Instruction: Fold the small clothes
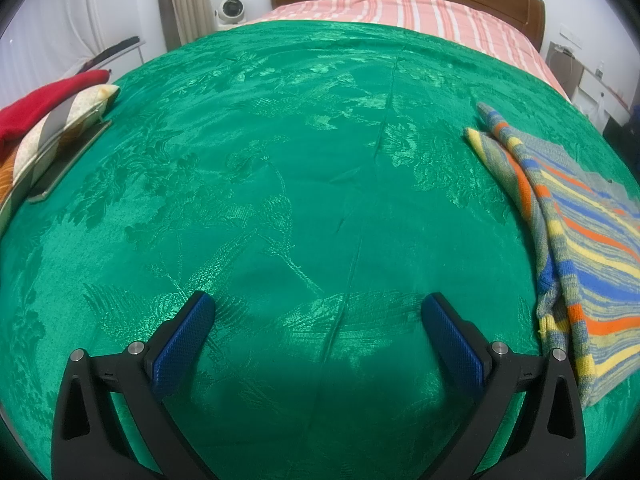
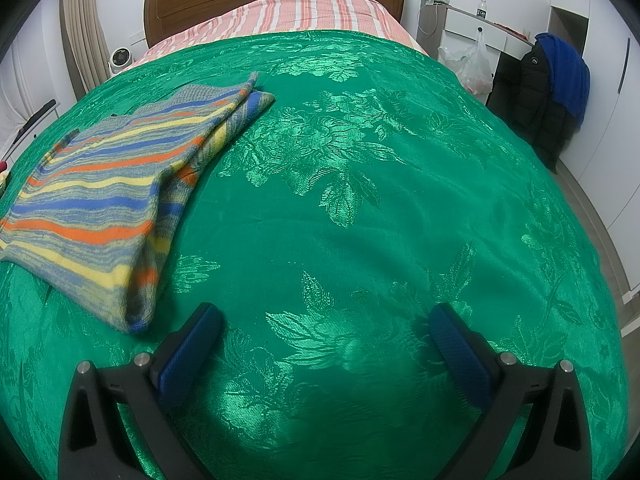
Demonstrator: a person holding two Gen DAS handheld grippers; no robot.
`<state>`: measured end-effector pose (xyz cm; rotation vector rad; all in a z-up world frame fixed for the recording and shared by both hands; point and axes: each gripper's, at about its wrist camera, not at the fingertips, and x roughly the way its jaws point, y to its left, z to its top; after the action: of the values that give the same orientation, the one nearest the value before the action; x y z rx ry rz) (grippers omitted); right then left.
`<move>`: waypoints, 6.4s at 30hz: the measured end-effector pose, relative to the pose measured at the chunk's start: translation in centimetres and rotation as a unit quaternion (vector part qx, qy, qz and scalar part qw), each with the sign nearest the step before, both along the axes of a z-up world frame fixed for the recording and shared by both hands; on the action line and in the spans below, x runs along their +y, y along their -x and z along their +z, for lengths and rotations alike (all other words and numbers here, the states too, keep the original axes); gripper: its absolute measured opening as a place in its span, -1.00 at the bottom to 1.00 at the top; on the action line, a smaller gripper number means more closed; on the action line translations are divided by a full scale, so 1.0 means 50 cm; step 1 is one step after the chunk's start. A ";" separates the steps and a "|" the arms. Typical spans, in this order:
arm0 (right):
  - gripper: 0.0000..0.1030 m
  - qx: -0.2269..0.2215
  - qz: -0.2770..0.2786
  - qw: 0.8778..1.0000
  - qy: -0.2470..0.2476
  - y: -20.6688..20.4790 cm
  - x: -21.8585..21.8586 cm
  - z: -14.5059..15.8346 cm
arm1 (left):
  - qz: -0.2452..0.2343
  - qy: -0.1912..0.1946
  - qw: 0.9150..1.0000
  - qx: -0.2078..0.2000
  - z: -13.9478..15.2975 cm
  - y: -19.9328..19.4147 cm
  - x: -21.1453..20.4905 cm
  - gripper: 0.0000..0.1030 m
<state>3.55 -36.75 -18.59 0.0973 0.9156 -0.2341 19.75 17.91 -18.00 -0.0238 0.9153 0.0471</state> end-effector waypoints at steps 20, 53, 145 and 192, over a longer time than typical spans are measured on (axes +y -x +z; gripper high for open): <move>1.00 0.000 0.000 1.000 0.000 0.000 -0.001 0.001 | 0.000 0.000 1.000 0.000 0.000 0.000 0.000 0.99; 1.00 0.000 0.001 1.000 0.000 0.000 -0.002 0.001 | 0.000 0.000 1.000 0.000 0.000 -0.001 0.000 0.99; 1.00 0.000 0.002 1.000 0.001 0.002 -0.003 0.003 | 0.000 -0.003 1.000 -0.001 0.001 -0.003 -0.002 0.99; -0.83 0.036 0.123 0.949 -0.287 -0.411 0.398 0.232 | -0.058 0.013 0.998 -0.030 -0.009 0.111 0.027 0.99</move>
<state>24.11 -16.87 -7.00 0.5131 1.0373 0.2698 14.20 19.24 -18.47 0.0040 0.8566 -0.0721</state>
